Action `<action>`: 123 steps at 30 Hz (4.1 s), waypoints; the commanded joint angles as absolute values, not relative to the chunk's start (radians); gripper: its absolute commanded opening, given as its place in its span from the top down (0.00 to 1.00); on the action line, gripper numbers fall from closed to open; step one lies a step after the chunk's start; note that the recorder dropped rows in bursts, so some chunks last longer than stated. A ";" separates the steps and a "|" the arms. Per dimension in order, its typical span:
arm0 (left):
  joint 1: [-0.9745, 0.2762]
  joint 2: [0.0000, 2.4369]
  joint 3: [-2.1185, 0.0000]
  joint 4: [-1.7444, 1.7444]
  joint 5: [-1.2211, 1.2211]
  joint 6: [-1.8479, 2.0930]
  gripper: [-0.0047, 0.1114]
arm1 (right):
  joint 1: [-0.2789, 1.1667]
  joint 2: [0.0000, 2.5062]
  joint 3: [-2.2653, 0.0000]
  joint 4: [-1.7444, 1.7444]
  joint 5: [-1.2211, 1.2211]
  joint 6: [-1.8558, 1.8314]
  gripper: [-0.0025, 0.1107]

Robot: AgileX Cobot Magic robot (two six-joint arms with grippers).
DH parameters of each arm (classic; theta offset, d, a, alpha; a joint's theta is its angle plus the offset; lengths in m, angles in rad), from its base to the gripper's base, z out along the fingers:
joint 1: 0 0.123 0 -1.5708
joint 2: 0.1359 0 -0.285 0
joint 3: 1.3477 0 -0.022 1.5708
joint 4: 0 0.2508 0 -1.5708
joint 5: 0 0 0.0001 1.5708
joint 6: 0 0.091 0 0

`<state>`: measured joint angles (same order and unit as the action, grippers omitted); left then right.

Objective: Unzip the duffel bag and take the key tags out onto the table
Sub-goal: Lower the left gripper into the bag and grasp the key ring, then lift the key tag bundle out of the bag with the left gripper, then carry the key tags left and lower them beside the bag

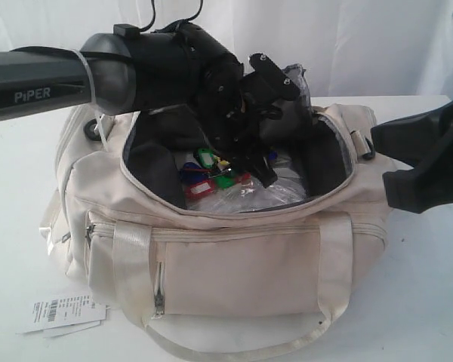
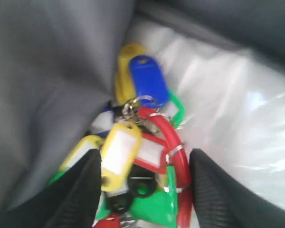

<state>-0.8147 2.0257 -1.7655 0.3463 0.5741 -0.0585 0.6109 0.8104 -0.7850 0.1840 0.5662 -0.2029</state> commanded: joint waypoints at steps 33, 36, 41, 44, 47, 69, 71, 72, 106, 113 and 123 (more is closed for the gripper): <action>-0.811 1.886 -1.828 0.413 0.704 -0.126 0.96 | 0.610 0.804 -0.782 0.185 0.572 -0.202 0.98; -0.811 1.828 -1.828 0.413 0.730 -0.097 0.96 | 0.610 0.804 -0.782 0.185 0.572 -0.202 0.98; -0.811 1.749 -1.828 0.410 0.821 -0.089 0.96 | 0.610 0.804 -0.782 0.185 0.567 -0.202 0.98; -0.811 1.712 -1.828 0.406 0.891 -0.076 0.96 | 0.610 0.804 -0.782 0.185 0.567 -0.202 0.98; -0.811 1.679 -1.828 0.386 0.957 -0.057 0.96 | 0.610 0.804 -0.782 0.185 0.566 -0.202 0.98; -0.811 1.306 -1.446 0.187 1.221 0.023 0.96 | 0.610 0.808 -0.780 0.165 0.561 -0.204 0.98; -0.811 1.278 -1.361 0.194 1.221 0.016 0.96 | 0.610 0.808 -0.780 0.167 0.561 -0.204 0.98; -0.811 1.266 -1.331 0.199 1.221 0.000 0.96 | 0.610 0.808 -0.780 0.167 0.561 -0.204 0.98; -0.630 1.212 -0.730 0.782 0.554 -0.149 0.96 | 0.610 0.808 -0.780 0.180 0.567 -0.204 0.98; -0.599 1.210 -0.730 0.760 0.763 -0.158 0.96 | 0.610 0.808 -0.780 0.182 0.567 -0.204 0.98; -0.599 1.210 -0.730 0.557 0.981 -0.078 0.96 | 0.610 0.808 -0.780 0.184 0.567 -0.202 0.98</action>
<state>-0.6041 1.2183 -0.7362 0.6027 0.9514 -0.1316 0.6109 0.8104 -0.7850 0.1796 0.5703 -0.2029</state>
